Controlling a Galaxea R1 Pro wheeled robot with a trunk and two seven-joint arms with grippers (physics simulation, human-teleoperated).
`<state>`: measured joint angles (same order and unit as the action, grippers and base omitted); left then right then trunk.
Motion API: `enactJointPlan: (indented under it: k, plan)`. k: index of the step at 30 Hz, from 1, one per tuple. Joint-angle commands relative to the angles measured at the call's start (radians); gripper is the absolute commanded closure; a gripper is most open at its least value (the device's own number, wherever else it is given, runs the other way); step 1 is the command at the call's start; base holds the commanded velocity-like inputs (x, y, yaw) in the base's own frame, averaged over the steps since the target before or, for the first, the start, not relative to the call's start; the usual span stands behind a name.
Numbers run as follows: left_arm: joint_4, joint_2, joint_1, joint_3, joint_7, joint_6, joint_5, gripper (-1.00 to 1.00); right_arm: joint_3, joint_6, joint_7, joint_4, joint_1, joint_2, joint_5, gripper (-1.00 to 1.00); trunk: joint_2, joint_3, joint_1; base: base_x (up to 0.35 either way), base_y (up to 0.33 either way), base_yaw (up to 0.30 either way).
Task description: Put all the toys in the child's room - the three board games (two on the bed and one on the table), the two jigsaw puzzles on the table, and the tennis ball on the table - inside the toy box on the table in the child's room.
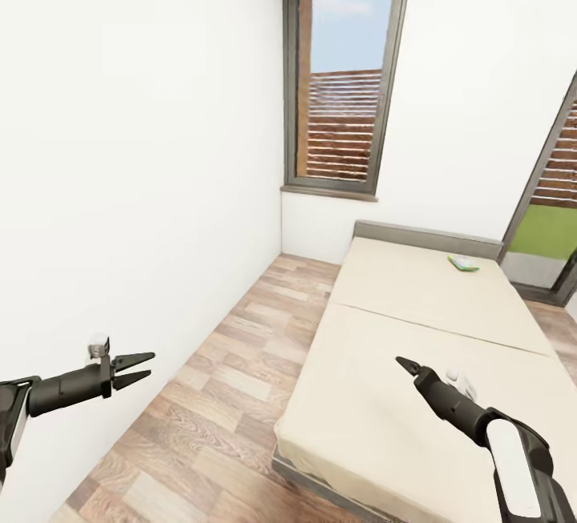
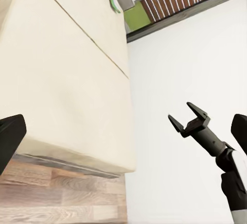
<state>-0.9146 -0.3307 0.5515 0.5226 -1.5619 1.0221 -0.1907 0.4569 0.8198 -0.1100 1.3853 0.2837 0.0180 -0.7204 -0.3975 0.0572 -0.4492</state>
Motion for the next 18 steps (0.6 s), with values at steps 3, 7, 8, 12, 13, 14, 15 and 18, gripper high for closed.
enactJointPlan:
  k: [3, 7, 8, 12, 13, 14, 15, 18]
  plan:
    - [-0.001, 0.002, 0.001, 0.001, -0.009, 0.01, -0.01, -1.0, 0.003, 0.005, -0.008, 0.0, 0.002, 0.001, 0.006, -1.0, -0.003, 0.003, -0.001, 0.0, -0.19, -0.277]
    - [-0.001, 0.003, 0.001, 0.001, -0.009, 0.01, -0.011, -1.0, 0.003, 0.005, -0.008, 0.0, 0.002, 0.001, 0.005, -1.0, -0.003, 0.005, -0.001, 0.0, -0.258, -0.277]
    - [-0.001, 0.004, 0.001, 0.001, -0.009, 0.01, -0.011, -1.0, 0.003, 0.005, -0.008, 0.0, 0.002, 0.0, 0.005, -1.0, -0.003, 0.005, -0.001, 0.0, -0.28, -0.277]
    - [-0.001, 0.008, 0.001, 0.001, -0.009, 0.01, -0.011, -1.0, 0.003, 0.006, -0.008, 0.0, 0.002, 0.0, 0.004, -1.0, -0.003, 0.006, -0.001, 0.0, -0.29, -0.277]
    - [-0.001, 0.008, 0.001, 0.001, -0.009, 0.01, -0.012, -1.0, 0.003, 0.006, -0.007, 0.0, 0.002, 0.0, 0.004, -1.0, -0.003, 0.007, -0.001, 0.0, -0.294, -0.277]
    - [-0.001, 0.008, 0.001, 0.001, -0.009, 0.009, -0.011, -1.0, 0.003, 0.006, -0.007, 0.0, 0.002, 0.0, 0.004, -1.0, -0.003, 0.007, -0.001, 0.0, -0.295, -0.277]
    - [-0.001, 0.008, 0.001, 0.001, -0.009, 0.009, -0.011, -1.0, 0.003, 0.006, -0.007, 0.0, 0.002, 0.0, 0.004, -1.0, -0.003, 0.007, -0.001, 0.0, -0.295, -0.277]
    - [-0.001, 0.008, 0.001, 0.0, -0.009, 0.009, -0.011, -1.0, 0.003, 0.005, -0.007, -0.001, 0.002, 0.0, 0.005, -1.0, -0.003, 0.009, -0.001, 0.0, -0.297, -0.277]
